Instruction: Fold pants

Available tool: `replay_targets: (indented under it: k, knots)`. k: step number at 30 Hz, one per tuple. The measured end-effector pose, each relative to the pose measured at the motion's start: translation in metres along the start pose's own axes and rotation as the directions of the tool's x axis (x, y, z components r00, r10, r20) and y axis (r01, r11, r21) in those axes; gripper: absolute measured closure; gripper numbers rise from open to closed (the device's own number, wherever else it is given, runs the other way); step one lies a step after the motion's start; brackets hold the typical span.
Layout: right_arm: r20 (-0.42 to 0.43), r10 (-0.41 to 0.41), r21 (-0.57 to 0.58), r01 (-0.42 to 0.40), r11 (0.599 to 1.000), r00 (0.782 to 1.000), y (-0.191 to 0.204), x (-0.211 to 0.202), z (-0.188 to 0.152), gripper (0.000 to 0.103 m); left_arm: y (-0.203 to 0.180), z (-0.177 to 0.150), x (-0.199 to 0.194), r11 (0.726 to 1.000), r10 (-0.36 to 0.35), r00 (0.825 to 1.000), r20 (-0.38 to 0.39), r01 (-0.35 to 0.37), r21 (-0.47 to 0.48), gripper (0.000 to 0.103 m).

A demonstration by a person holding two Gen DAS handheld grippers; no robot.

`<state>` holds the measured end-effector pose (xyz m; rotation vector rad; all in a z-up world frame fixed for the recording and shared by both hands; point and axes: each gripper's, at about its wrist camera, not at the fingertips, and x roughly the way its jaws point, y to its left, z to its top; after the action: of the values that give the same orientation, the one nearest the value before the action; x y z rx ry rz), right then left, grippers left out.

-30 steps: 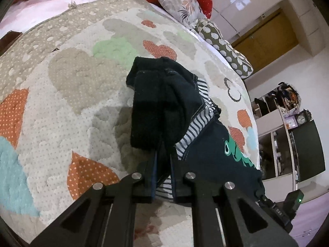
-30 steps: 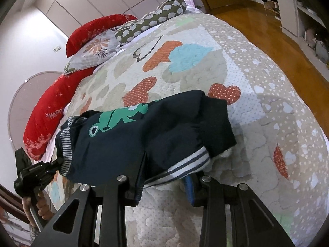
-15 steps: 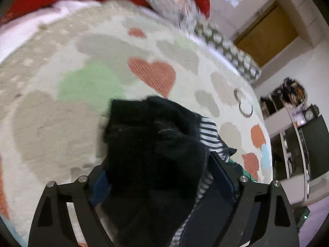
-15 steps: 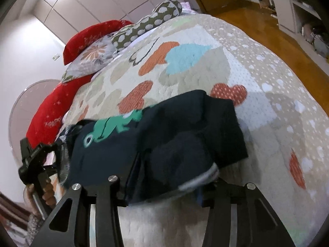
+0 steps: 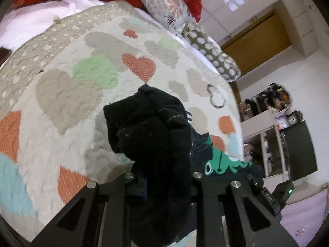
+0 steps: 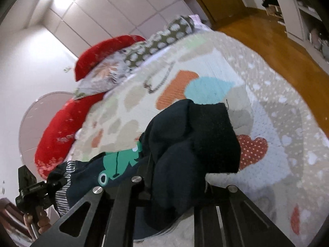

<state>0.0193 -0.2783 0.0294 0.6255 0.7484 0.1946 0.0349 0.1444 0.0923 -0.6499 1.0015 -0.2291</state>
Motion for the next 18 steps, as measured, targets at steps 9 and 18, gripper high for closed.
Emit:
replay_targets:
  k: [9, 18]
  knots:
    - [-0.070, -0.153, -0.032, 0.151, 0.988, 0.986, -0.016, 0.006, -0.034, 0.068, 0.061, -0.005, 0.017, 0.984, 0.143, 0.989, -0.025, -0.145, -0.105, 0.059]
    - [-0.062, -0.109, 0.019, 0.110, 0.994, 0.992, -0.031, -0.038, -0.060, 0.057, 0.068, -0.054, -0.047, 0.995, -0.028, 0.998, 0.055, 0.033, -0.097, 0.027]
